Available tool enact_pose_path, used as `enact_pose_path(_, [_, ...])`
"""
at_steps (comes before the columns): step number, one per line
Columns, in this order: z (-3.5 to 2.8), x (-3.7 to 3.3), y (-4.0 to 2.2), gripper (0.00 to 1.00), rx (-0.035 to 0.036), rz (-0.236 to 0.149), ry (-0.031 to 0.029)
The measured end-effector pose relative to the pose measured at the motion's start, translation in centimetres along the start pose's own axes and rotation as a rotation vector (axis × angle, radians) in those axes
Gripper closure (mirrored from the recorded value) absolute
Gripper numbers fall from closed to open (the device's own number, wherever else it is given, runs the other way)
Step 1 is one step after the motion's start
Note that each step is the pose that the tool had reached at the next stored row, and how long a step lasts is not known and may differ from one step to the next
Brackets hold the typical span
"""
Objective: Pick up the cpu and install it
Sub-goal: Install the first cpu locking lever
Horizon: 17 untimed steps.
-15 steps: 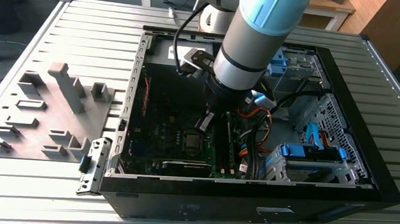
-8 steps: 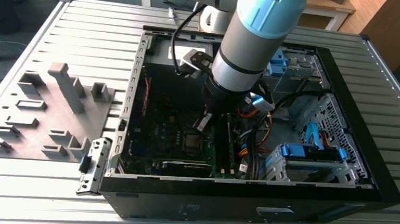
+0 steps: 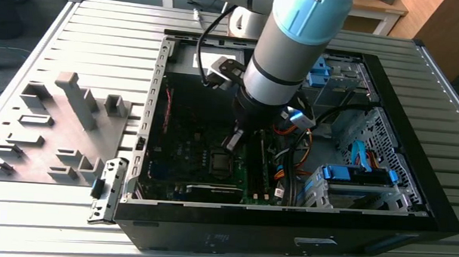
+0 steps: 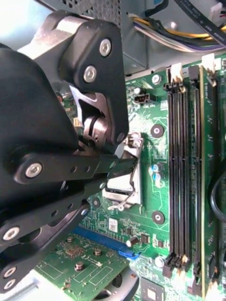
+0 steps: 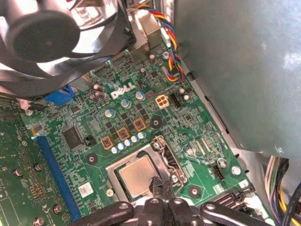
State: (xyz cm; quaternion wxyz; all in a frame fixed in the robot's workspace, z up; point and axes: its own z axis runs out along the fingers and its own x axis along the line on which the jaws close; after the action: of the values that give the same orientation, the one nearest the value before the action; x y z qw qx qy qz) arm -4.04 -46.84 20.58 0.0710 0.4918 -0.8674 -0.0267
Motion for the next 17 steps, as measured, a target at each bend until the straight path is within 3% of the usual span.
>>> enact_pose_path(11, [0.02,0.00,-0.05,0.89,-0.0121,0.127,-0.0146])
enact_pose_path(14, [0.04,0.04,-0.08,0.89,-0.0121,0.148,-0.0150])
enact_pose_path(17, [0.03,0.09,-0.12,0.89,-0.0072,0.163,-0.0113])
